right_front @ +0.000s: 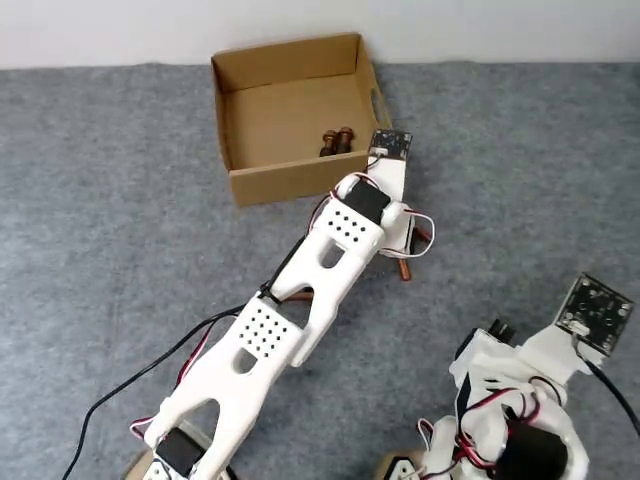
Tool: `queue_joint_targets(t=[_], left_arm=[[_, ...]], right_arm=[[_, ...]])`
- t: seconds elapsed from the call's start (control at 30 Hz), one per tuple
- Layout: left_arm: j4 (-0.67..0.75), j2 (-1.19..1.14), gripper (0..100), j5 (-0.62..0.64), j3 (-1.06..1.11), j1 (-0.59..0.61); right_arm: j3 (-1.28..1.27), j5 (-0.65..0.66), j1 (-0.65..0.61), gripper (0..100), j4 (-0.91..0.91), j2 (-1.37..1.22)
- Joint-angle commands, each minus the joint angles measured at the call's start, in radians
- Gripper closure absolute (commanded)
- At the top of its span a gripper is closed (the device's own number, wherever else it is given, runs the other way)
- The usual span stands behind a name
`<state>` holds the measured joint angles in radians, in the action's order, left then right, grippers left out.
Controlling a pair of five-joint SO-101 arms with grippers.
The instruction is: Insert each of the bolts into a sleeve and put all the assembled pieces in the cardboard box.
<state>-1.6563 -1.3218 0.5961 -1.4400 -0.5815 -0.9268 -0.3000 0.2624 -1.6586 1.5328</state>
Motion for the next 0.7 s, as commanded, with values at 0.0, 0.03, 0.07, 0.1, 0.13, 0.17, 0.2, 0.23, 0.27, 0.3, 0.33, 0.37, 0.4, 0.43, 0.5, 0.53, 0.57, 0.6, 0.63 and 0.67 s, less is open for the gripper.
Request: queue_joint_targets(t=[0.0,0.03,0.07,0.1,0.13,0.17,0.2,0.23,0.27,0.3,0.33,0.37,0.4,0.43,0.5,0.53,0.57,0.6,0.63,0.67], left_arm=[[-0.005,0.009,83,0.003,-0.021,0.017],[-0.005,0.009,85,0.003,-0.021,0.017],[-0.005,0.009,87,0.002,-0.021,0.017],[-0.012,0.008,90,0.002,-0.021,0.017],[-0.028,0.008,92,-0.002,-0.021,0.017],[-0.048,0.005,94,-0.018,-0.021,0.015],[-0.078,0.003,95,-0.034,-0.021,0.015],[-0.103,0.0,95,-0.043,-0.018,0.018],[-0.101,0.002,95,-0.043,-0.002,0.028],[-0.101,0.009,96,-0.043,0.022,0.044],[-0.101,0.012,96,-0.044,0.038,0.061],[-0.101,0.021,96,-0.046,0.045,0.077],[-0.101,0.025,95,-0.046,0.047,0.089],[-0.101,0.029,95,-0.046,0.05,0.1],[-0.101,0.04,95,-0.048,0.091,0.104],[-0.101,0.043,95,-0.048,0.119,0.101],[-0.103,0.054,95,-0.049,0.148,0.098],[-0.103,0.075,95,-0.049,0.186,0.097],[-0.103,0.1,95,-0.049,0.24,0.091],[-0.103,0.126,96,-0.057,0.303,0.081]], right_arm=[[0.006,-0.012,0.008,99.1,0.021,0.002],[0.006,-0.012,0.008,99.1,0.021,0.002],[0.006,-0.012,0.008,99.1,0.021,0.002],[0.006,-0.012,0.008,99.1,0.021,0.002],[0.006,-0.012,0.008,99.1,0.021,0.002],[0.006,-0.012,0.008,99.1,0.021,0.002],[0.006,-0.012,0.008,99.1,0.021,0.002],[0.006,-0.012,0.008,99.1,0.021,0.002],[0.006,-0.012,0.008,99.1,0.021,0.002],[0.006,-0.012,0.008,99.1,0.021,0.002],[0.006,-0.012,0.008,99.1,0.021,0.002],[0.006,-0.012,0.008,99.1,0.021,0.002],[0.006,-0.012,0.007,99.1,0.021,0.002],[0.006,-0.012,0.007,99.1,0.021,0.002],[0.006,-0.012,0.005,99.1,0.021,0.002],[0.006,-0.012,0.005,99.1,0.021,0.002],[0.006,-0.012,0.005,99.1,0.021,0.002],[0.006,-0.012,0.005,99.1,0.021,0.002],[0.006,-0.012,0.005,99.1,0.021,0.002],[0.006,-0.012,0.004,99.1,0.021,0.002]])
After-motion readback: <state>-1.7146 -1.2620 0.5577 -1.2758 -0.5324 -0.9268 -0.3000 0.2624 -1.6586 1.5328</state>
